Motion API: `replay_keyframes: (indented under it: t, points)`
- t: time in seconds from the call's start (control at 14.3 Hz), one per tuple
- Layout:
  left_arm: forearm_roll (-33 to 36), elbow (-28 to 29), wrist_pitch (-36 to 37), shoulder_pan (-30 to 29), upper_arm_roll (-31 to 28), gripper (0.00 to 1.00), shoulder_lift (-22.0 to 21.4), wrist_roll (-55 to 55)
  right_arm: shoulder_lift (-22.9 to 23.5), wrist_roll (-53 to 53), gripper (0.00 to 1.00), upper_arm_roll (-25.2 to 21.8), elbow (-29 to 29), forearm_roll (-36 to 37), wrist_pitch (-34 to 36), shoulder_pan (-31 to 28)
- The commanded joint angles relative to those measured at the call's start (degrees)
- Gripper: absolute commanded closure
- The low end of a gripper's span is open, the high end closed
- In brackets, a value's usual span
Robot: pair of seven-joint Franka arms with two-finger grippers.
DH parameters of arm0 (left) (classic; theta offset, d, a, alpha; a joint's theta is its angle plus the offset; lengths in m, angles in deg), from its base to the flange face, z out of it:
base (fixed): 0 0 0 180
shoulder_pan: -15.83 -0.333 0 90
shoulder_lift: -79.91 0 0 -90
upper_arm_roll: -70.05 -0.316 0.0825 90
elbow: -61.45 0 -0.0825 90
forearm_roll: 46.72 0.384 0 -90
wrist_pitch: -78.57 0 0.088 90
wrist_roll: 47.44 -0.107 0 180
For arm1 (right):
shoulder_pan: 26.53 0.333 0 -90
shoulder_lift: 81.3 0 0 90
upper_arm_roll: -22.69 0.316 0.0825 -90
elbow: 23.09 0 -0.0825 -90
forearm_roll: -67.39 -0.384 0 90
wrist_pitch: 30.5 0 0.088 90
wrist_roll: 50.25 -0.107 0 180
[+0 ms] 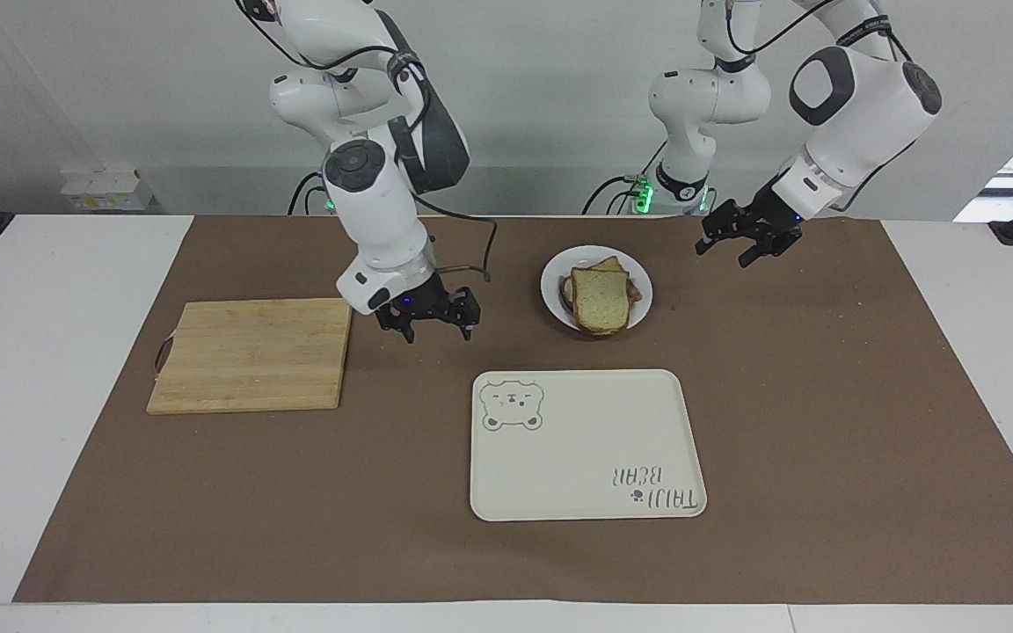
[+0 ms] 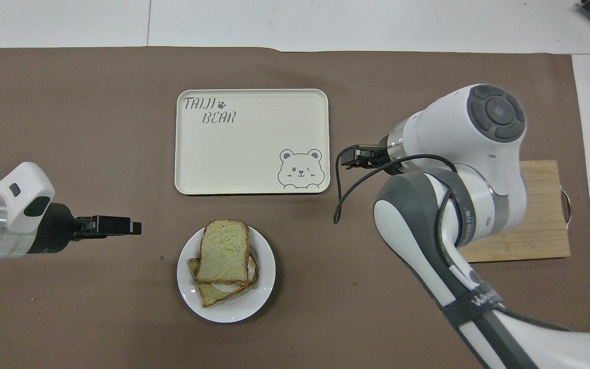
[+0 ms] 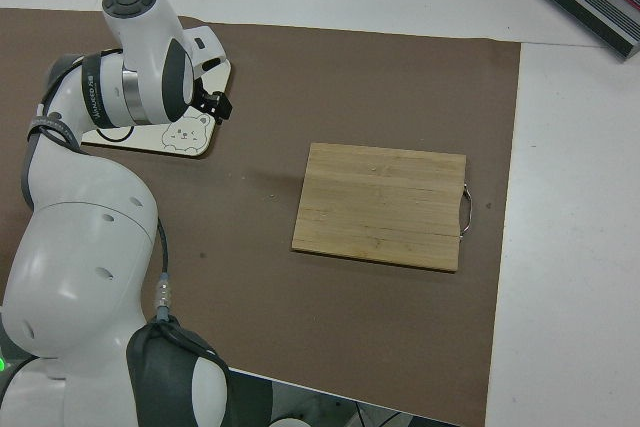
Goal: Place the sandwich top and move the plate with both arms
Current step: 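Withdraw the right gripper while the left gripper reaches the plate rim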
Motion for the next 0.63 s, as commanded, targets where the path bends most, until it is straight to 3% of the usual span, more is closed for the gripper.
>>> replay_keyframes:
  t: [0.0, 0.35, 0.56]
  points:
    - [-3.55, 10.26, -9.03, 3.17, -0.56, 0.0, -3.58, -2.07, -2.6, 1.06, 0.0, 0.77, -0.02, 4.63, 1.37, -2.24]
    - [-19.87, 22.13, -20.03, 4.84, -0.65, 0.0, -2.71, -17.07, -8.13, 1.41, 0.0, 0.42, -0.2, 8.26, 4.35, -4.17]
    - [-24.99, 24.43, -20.66, 4.84, -0.65, 0.0, -1.92, -20.26, -10.6, 1.5, 0.0, 0.33, -2.21, 8.35, 9.26, -6.98]
